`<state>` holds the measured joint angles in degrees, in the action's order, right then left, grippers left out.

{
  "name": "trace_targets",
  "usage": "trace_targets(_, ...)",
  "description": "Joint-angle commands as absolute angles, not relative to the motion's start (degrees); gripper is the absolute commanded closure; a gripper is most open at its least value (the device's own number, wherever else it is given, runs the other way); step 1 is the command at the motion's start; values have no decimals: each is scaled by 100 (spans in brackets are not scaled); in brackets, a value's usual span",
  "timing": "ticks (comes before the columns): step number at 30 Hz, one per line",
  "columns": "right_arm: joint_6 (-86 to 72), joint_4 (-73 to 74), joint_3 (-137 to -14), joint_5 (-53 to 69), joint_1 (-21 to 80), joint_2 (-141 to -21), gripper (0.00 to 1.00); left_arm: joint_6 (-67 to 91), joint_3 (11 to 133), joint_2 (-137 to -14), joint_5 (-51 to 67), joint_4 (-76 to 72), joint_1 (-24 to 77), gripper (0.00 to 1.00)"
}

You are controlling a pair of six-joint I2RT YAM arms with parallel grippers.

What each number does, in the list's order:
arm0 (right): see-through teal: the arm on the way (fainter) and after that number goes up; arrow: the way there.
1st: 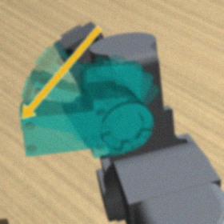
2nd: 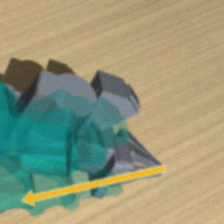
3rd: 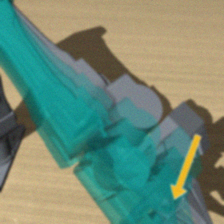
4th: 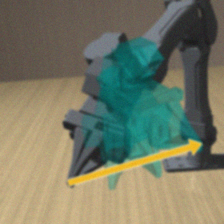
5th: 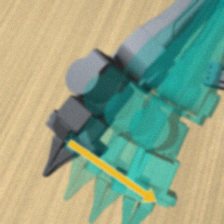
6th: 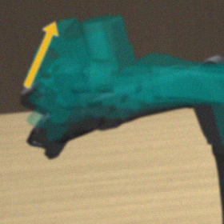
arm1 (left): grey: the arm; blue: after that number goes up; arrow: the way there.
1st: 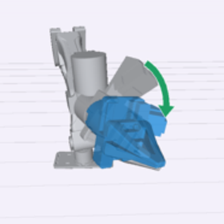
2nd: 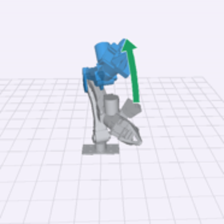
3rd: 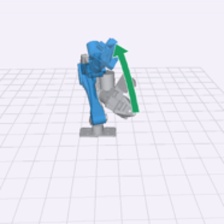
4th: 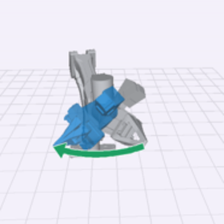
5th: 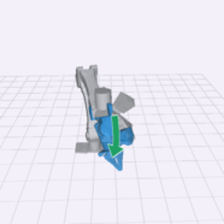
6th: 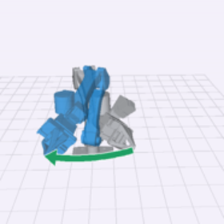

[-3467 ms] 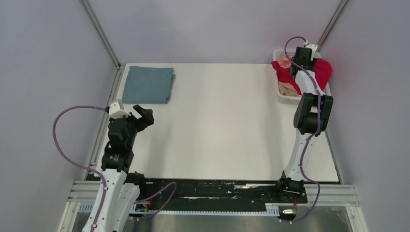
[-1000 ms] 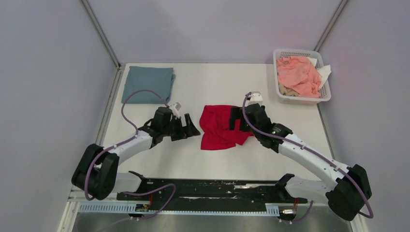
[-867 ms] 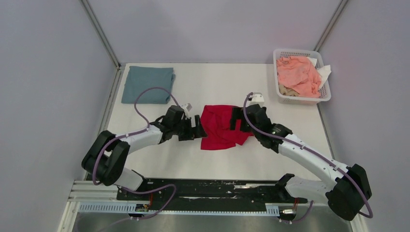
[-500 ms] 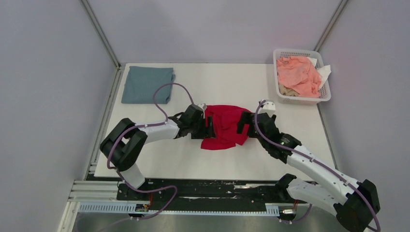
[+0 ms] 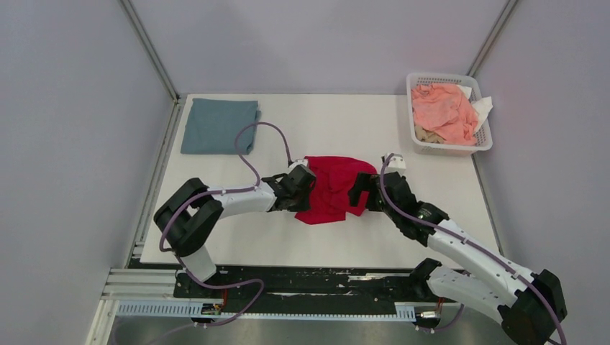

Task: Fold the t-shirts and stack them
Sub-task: Flatten out the tshirt

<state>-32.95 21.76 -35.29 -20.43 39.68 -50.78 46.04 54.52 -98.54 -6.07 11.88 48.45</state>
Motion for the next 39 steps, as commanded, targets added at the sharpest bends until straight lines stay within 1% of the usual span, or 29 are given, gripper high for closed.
trace_targets(1, -3182, 1807, -3709, -785, 4060, -5537, 0, 4610, 5087, -9260, -1998, 1972, 4830, 100)
trace_targets(4, -3050, 1987, -4192, -1214, 4392, -6253, 0, 4629, 4970, -9035, -2249, 2089, 4827, 100)
trace_targets(6, -3239, 2127, -4375, -1791, 4780, -6673, 0, 4651, 4918, -8901, -2336, 2177, 4819, 100)
trace_targets(8, -3691, 2145, -4361, -2439, 5276, -7010, 0, 4650, 4858, -8790, -2377, 2185, 4817, 100)
trace_targets(11, -4371, 2144, -4386, -2609, 5587, -7481, 1, 4628, 4772, -8663, -2317, 2085, 4803, 100)
trace_targets(15, -5091, 2048, -4483, -2794, 5644, -8065, 4, 4623, 4650, -8582, -1999, 1831, 4807, 100)
trace_targets(18, -5321, 1886, -4631, -2975, 5644, -8337, 8, 4637, 4488, -8532, -1855, 1651, 4810, 100)
trace_targets(23, -5615, 1720, -4798, -3112, 5647, -8573, 13, 4641, 4350, -8479, -1613, 1442, 4806, 100)
trace_targets(28, -5950, 1337, -4610, -3143, 5649, -8586, 18, 4659, 4133, -8389, -1294, 1118, 4810, 100)
trace_targets(31, -6006, 1279, -4587, -3216, 5635, -8685, 27, 4658, 4078, -8340, -1217, 1036, 4804, 100)
trace_targets(34, -6169, 1283, -4492, -3292, 5638, -8693, 42, 4664, 4051, -8274, -1259, 1054, 4802, 100)
trace_targets(35, -6193, 1294, -4446, -3359, 5642, -8673, 46, 4666, 4047, -8259, -1275, 1063, 4802, 100)
trace_targets(36, -6191, 1308, -4406, -3424, 5628, -8627, 52, 4671, 4037, -8230, -1332, 1092, 4806, 100)
trace_targets(39, -6212, 1409, -4217, -3493, 5518, -8421, 66, 4672, 4028, -8141, -1478, 1157, 4806, 100)
